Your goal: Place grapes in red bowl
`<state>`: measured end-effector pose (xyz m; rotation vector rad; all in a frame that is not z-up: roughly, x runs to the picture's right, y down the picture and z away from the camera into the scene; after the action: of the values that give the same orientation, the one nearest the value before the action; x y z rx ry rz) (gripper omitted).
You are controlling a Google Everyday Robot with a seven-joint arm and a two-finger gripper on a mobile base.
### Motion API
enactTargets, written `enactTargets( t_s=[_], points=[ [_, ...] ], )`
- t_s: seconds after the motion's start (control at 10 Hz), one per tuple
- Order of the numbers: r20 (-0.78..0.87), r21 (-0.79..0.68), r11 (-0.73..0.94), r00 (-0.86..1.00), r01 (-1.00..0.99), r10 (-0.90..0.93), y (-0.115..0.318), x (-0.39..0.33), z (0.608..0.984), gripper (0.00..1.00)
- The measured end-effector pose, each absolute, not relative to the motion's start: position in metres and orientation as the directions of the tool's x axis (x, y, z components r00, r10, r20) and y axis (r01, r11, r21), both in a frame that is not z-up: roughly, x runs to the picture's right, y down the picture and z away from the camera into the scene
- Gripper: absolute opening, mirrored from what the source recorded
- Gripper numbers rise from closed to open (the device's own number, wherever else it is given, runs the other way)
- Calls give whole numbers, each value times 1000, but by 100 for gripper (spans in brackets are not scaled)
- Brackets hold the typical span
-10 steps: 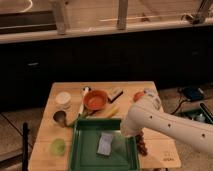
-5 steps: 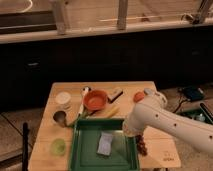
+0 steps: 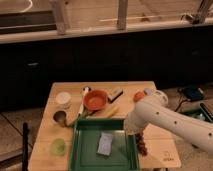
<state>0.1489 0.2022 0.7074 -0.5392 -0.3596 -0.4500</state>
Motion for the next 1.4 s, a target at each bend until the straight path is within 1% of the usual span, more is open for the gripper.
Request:
enactTargets(
  t_s=[0.1, 0.2, 0.3, 0.6, 1.0, 1.4],
  points=[
    [439, -415, 764, 845, 493, -306, 202, 168, 711, 74],
    [439, -421, 765, 848, 487, -298, 202, 186, 715, 79],
    [436, -428, 767, 852, 478, -288, 201, 204, 719, 80],
    [430, -454, 767, 866, 453, -256, 204, 225, 727, 80],
    [404, -511, 763, 894, 396, -193, 219, 223, 740, 80],
    [311, -571, 785, 948, 241, -65, 237, 221, 747, 80]
  ],
)
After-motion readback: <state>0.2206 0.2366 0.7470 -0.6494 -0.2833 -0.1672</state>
